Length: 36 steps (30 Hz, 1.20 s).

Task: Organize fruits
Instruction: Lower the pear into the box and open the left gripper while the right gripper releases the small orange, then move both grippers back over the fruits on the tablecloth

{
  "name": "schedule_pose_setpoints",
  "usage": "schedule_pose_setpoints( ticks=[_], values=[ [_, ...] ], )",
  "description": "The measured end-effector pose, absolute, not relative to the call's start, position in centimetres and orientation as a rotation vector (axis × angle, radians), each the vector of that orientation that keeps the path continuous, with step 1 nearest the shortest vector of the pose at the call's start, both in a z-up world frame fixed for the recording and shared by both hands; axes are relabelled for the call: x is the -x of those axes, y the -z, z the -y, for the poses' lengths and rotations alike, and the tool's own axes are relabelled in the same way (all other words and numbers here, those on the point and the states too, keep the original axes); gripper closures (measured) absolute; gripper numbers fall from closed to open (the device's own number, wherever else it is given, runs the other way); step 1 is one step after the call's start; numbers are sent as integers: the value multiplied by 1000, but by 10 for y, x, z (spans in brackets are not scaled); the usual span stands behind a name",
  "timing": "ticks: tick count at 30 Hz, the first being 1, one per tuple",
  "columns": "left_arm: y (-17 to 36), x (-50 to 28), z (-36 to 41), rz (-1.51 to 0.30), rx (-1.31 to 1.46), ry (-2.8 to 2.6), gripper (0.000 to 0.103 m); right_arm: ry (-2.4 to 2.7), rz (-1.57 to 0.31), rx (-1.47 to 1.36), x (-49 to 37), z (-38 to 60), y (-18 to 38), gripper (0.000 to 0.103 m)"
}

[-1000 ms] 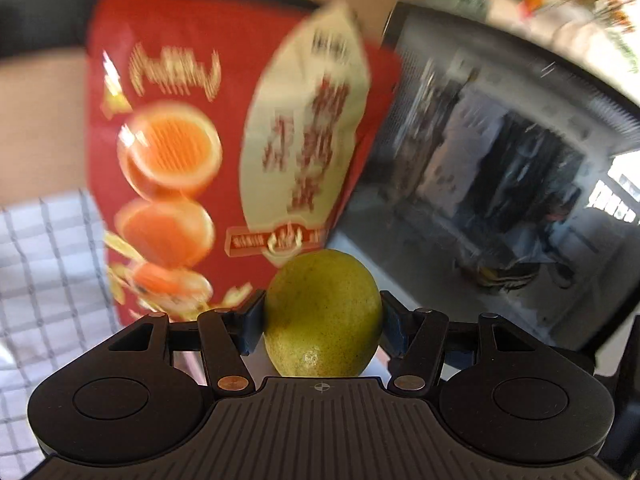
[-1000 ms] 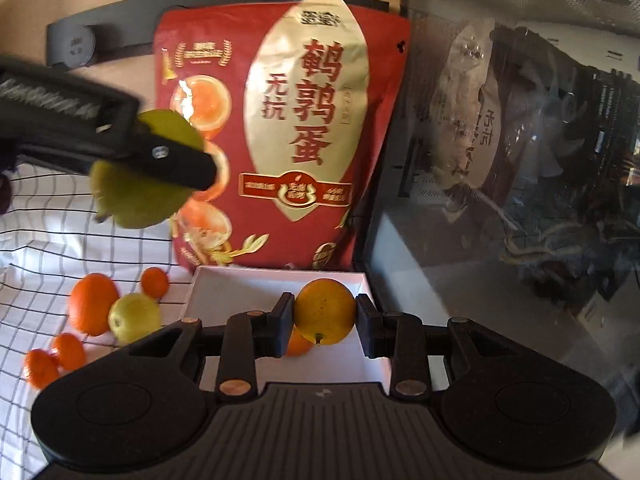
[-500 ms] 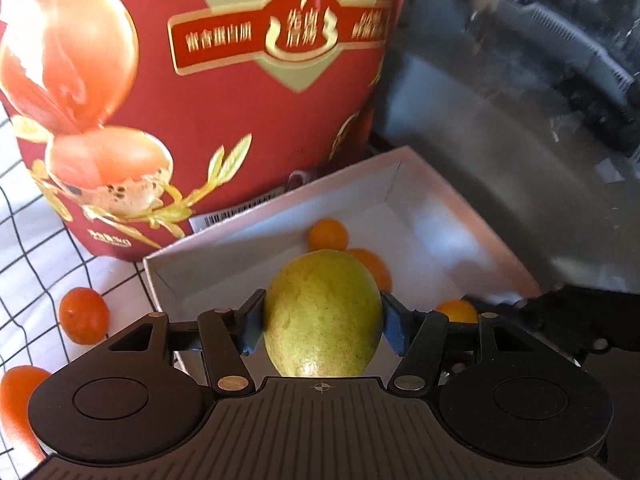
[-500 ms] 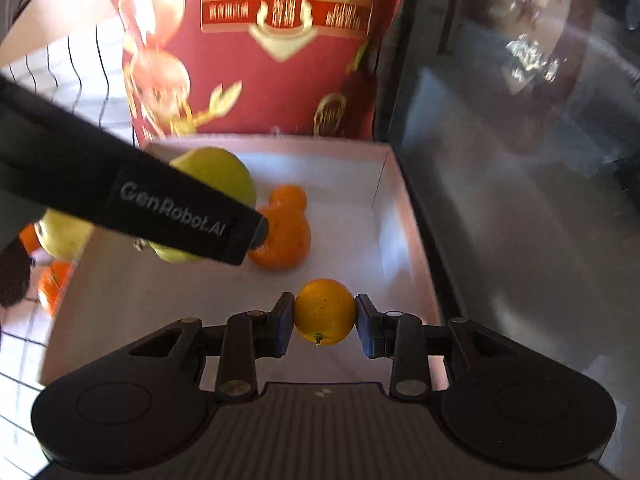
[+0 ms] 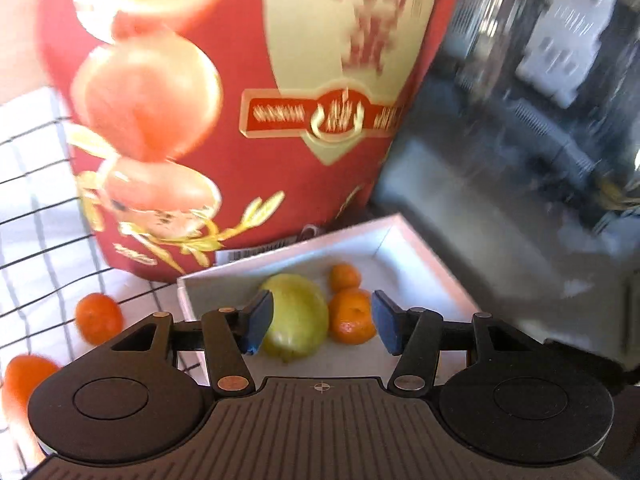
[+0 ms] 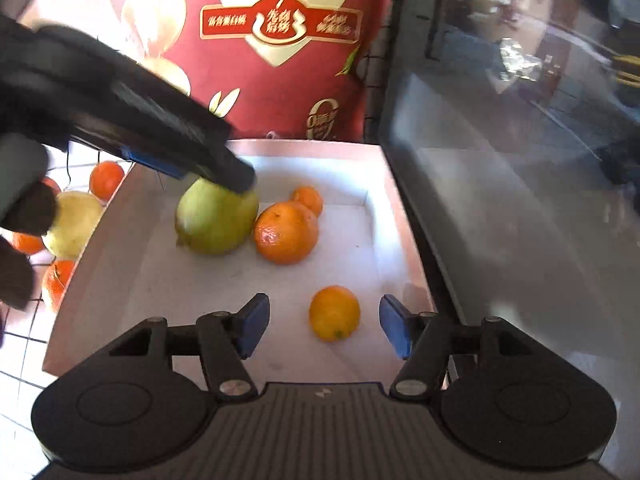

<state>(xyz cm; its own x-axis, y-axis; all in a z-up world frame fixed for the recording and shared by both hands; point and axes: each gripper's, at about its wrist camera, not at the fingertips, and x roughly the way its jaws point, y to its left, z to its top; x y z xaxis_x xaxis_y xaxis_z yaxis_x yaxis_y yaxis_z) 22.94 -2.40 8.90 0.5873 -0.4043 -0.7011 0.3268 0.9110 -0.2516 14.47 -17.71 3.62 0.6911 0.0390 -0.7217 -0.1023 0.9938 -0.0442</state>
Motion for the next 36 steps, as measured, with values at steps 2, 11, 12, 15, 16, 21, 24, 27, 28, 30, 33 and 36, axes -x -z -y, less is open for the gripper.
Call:
schedule_pose_setpoints(
  ticks=[2,11,12,15,16,21,24,27,28,30,33,36],
  values=[
    [-97,-207,8,-790,115,420,44,-56,-792,64,-138,179,-39,41],
    [-98,-87,-104,-694,190,231,44,16,-699,18,-100,169,-58,38],
    [-95,-78,-119,-692,202,190,44,15,-688,22,-92,164,-62,38],
    [-87,-51,-166,-698,242,13,44,-11,-671,35,-76,146,-64,36],
    [-85,-43,-182,-698,270,-42,44,-26,-666,47,-70,138,-65,35],
    [-63,-9,-243,-738,400,-176,44,-120,-666,127,-51,92,-61,34],
    [-55,7,-258,-763,416,-188,44,-186,-664,158,-46,65,-60,34],
    [-49,17,-263,-786,409,-143,44,-259,-675,186,-46,35,-58,34],
    [-48,20,-261,-788,397,-127,44,-279,-678,199,-46,26,-57,34],
    [-47,28,-255,-791,375,-101,44,-323,-682,230,-44,8,-54,34],
    [-43,36,-247,-798,388,-54,44,-380,-683,266,-42,-17,-50,34],
    [-41,41,-244,-804,397,-29,44,-409,-677,267,-43,-32,-47,34]
  ],
)
